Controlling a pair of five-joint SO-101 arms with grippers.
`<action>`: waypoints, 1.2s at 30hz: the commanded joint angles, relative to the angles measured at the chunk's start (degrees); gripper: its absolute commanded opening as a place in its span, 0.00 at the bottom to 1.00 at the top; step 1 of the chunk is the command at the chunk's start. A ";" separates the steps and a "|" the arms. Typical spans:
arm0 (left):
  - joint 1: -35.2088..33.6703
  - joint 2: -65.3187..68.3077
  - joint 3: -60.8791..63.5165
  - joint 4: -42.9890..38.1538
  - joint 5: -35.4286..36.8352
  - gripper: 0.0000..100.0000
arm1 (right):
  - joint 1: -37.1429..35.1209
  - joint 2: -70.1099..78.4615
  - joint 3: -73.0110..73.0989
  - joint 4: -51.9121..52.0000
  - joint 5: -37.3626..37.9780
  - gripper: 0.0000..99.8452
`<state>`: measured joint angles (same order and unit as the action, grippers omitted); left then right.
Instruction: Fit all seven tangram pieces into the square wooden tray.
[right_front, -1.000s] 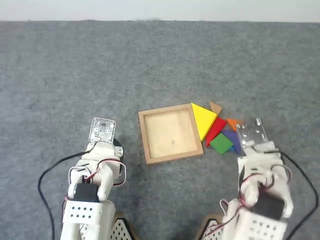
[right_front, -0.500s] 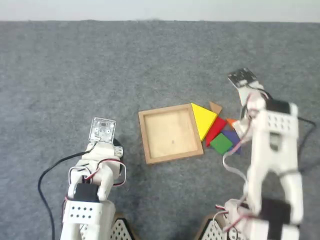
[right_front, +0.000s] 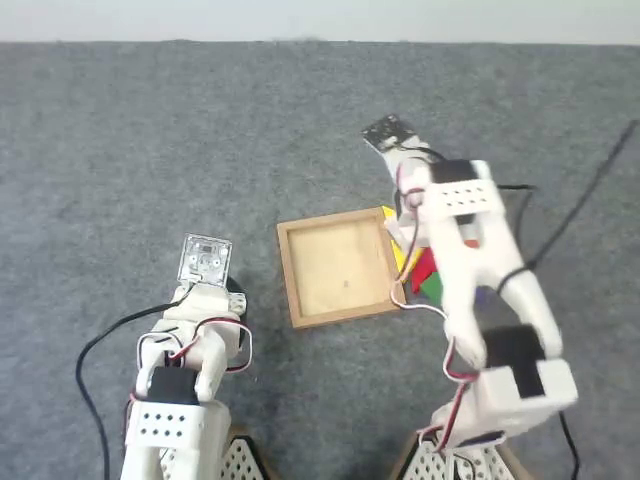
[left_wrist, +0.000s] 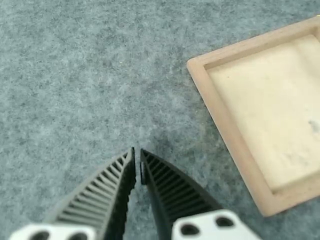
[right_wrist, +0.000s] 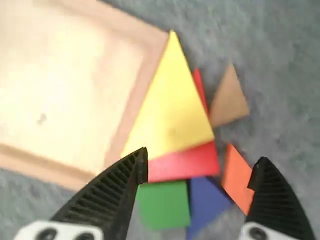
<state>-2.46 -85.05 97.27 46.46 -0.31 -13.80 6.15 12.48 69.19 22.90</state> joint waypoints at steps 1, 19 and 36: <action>-0.18 -0.97 -0.48 0.26 0.35 0.02 | -1.45 2.42 -5.63 -3.30 -5.19 0.33; -0.18 -0.97 -0.48 0.26 0.35 0.02 | -1.01 14.99 -6.68 -10.51 -19.60 0.33; -0.18 -0.97 -0.48 0.26 0.35 0.02 | 0.31 16.57 -12.92 -5.76 -19.69 0.11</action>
<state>-2.46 -85.05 97.27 46.46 -0.31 -13.98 23.38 5.89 59.43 3.47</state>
